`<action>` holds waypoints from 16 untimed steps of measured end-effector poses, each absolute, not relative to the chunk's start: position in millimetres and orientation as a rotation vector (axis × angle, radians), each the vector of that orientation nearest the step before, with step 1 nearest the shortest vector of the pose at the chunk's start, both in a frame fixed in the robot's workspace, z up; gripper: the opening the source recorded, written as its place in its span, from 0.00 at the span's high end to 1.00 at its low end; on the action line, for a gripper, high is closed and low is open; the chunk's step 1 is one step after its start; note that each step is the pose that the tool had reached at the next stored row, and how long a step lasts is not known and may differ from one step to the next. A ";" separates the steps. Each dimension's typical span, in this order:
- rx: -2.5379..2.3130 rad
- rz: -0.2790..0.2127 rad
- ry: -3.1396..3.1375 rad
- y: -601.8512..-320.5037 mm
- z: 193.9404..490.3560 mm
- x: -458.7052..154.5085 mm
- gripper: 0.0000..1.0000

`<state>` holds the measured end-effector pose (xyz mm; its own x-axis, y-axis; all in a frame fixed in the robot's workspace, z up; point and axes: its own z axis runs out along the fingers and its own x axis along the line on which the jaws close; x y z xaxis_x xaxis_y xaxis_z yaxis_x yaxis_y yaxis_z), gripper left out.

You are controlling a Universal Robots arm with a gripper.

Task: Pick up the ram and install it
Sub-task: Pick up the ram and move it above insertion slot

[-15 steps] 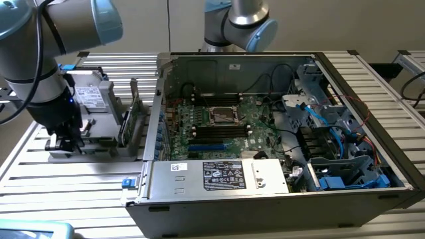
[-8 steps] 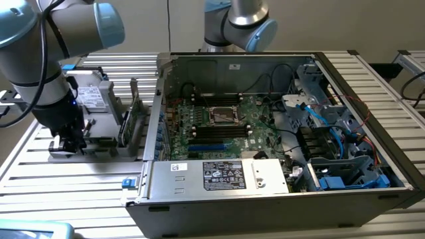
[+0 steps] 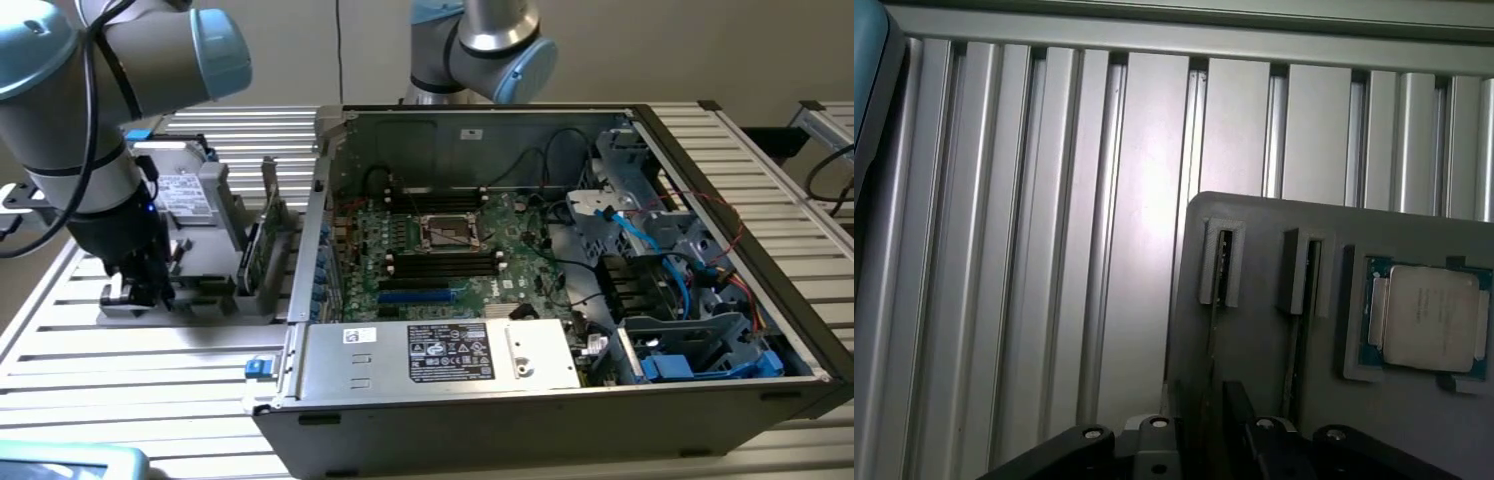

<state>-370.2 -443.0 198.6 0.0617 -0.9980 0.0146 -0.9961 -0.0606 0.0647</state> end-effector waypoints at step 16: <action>2.247 -0.053 -2.113 -443.7 221.8 -373.0 0.86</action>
